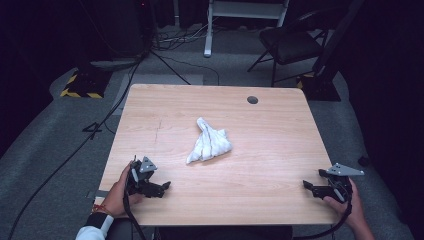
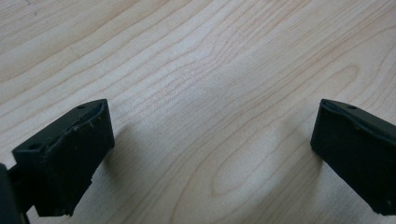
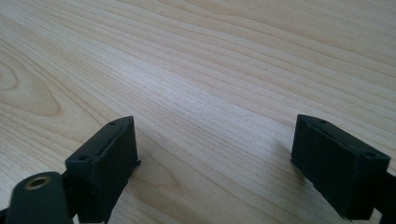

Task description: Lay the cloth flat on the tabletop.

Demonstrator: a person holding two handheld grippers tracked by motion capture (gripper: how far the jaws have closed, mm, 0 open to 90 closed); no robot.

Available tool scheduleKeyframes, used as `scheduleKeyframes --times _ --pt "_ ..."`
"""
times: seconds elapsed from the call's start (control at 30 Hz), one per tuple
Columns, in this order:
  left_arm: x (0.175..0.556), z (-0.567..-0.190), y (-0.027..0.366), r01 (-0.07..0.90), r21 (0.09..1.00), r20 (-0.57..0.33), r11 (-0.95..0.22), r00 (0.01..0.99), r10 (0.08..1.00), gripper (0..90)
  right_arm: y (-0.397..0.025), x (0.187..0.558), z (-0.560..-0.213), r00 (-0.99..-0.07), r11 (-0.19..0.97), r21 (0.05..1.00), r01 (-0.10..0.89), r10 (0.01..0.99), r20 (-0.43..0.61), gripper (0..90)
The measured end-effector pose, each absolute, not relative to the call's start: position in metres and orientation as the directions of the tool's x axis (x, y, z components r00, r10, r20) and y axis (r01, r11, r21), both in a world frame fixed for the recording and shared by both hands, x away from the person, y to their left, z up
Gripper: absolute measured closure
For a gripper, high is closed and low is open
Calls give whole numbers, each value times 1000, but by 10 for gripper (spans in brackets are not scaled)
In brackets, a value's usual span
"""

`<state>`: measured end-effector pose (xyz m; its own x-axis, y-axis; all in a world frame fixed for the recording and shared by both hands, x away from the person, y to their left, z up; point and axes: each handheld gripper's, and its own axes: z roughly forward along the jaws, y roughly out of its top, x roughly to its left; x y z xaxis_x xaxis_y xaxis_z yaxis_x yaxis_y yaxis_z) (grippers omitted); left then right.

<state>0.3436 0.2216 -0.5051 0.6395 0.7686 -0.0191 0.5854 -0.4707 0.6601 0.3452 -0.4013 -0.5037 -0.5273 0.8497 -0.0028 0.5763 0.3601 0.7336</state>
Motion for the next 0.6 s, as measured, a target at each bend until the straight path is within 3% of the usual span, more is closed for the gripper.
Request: scheduleKeyframes --times 0.4,0.5,0.6 --pt "349 -505 222 557 661 -16 -503 681 732 0 -399 356 -500 -563 407 701 586 826 -8 143" --pt "352 -505 221 543 663 -20 -515 701 713 0 -397 359 -498 -582 414 707 573 813 -4 238" --pt "355 -505 217 541 661 -16 -520 703 711 0 -390 363 -496 -595 426 716 553 804 -19 252"
